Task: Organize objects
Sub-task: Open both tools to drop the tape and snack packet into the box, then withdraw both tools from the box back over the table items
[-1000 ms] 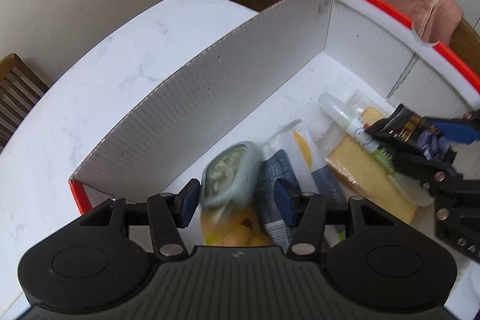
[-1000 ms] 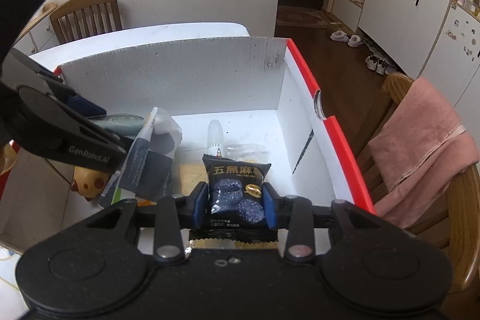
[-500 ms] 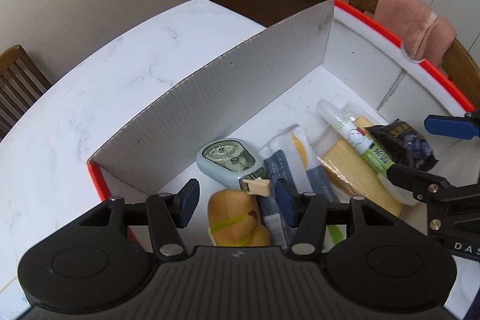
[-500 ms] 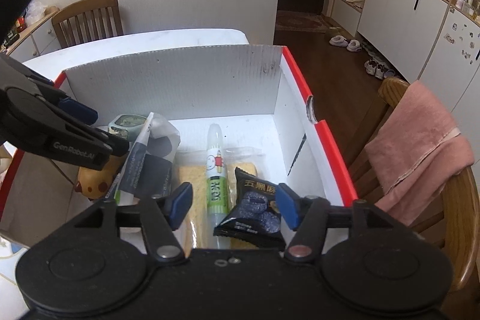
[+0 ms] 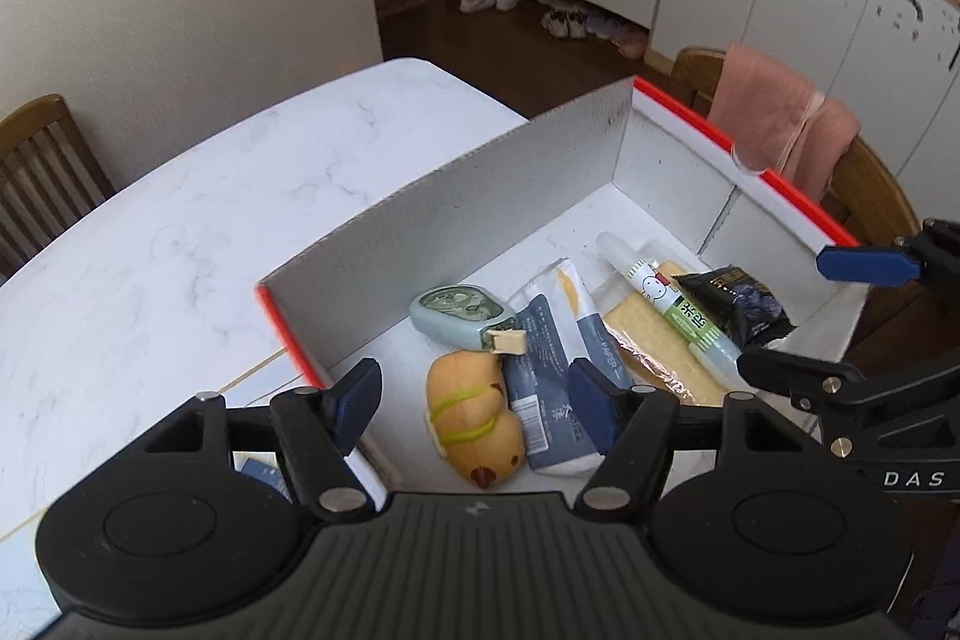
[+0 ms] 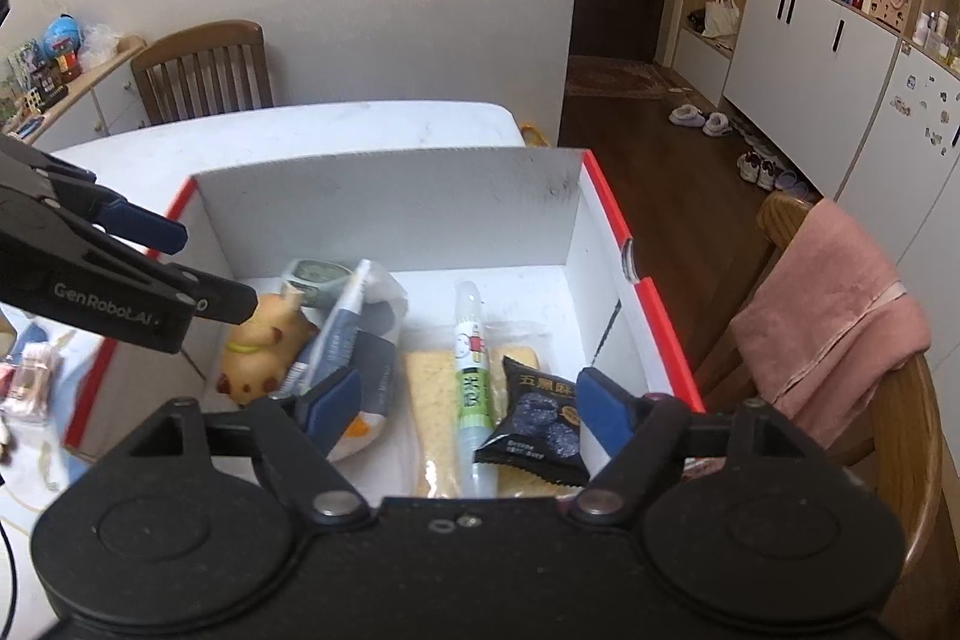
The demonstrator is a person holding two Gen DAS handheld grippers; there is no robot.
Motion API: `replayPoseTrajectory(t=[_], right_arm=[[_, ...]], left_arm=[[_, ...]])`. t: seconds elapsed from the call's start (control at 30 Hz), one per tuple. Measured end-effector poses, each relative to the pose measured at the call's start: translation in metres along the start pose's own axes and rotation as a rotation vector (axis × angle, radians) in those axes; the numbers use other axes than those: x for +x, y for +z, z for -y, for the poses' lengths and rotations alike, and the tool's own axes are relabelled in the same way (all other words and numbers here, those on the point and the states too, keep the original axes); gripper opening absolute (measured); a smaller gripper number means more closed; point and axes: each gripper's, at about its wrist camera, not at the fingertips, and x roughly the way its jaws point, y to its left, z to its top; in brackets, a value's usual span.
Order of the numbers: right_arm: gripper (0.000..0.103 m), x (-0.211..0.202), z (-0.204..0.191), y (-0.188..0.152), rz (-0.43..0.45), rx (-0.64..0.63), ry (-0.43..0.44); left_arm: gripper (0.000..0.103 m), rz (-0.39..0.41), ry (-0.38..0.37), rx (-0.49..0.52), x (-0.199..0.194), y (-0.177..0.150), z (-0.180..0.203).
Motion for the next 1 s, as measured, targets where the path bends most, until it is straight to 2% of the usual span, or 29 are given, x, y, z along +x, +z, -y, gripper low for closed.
replayPoseTrajectory(t=[0.33,0.43,0.53,0.73,0.83,1.0], right_arm=[[0.089,-0.034,-0.027,-0.001,0.037,0.009,0.060],[0.095,-0.044,-0.038,-0.001,0.053,0.019,0.085],[0.102,-0.053,-0.047,-0.002,0.072,0.035,0.109],[0.103,-0.066,-0.070,-0.004,0.077,0.044,0.146],[0.103,-0.070,-0.083,-0.006,0.081,0.053,0.157],[0.103,-0.067,-0.111,-0.009,0.062,0.070,0.170]], left_arm=[[0.068,0.087,-0.034,-0.014,-0.055,-0.024,-0.011],[0.076,0.110,-0.038,-0.022,-0.068,-0.034,-0.018],[0.077,0.128,-0.048,-0.037,-0.079,-0.044,-0.026],[0.077,0.151,-0.062,-0.074,-0.101,-0.070,-0.048],[0.082,0.159,-0.064,-0.091,-0.112,-0.083,-0.061],[0.082,0.169,-0.071,-0.146,-0.127,-0.109,-0.091]])
